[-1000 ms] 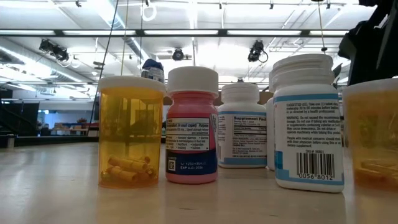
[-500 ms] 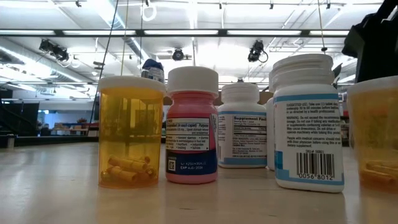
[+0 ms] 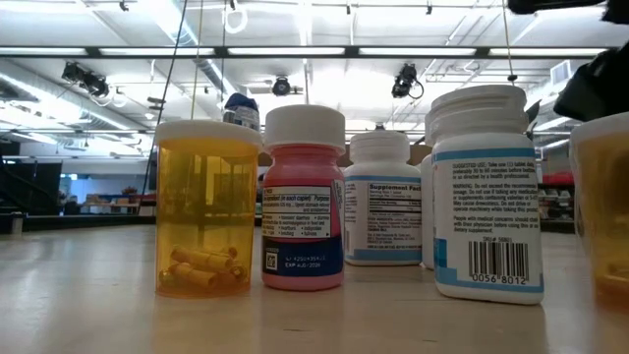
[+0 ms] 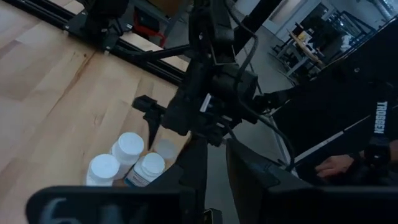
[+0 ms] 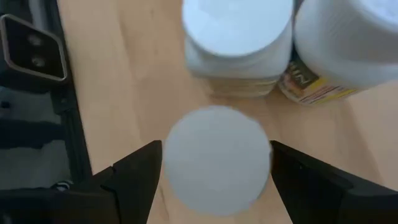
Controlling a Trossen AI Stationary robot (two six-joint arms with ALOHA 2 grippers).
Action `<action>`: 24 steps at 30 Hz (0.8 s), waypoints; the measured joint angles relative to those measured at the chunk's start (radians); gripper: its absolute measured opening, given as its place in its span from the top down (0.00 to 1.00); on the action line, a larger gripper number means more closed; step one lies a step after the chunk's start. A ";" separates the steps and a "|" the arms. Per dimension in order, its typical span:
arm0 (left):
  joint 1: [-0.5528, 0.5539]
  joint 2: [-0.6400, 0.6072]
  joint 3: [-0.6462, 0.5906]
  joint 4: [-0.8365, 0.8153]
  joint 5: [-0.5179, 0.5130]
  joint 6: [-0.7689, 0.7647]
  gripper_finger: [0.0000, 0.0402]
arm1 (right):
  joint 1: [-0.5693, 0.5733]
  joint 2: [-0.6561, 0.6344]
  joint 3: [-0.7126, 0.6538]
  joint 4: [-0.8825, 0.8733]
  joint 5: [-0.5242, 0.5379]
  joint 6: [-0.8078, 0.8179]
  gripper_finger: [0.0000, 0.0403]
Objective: Pick and place medicine bottles onto shelf by color
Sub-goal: Put the right orange bottle on the shelf
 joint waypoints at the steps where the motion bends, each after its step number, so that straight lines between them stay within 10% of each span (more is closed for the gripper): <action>1: -0.003 0.000 0.000 -0.001 0.000 0.000 0.84 | -0.001 0.002 0.002 0.002 0.000 0.001 0.26; 24: -0.005 0.000 0.000 -0.005 0.000 0.000 0.86 | -0.011 -0.005 0.005 -0.003 -0.054 0.079 0.34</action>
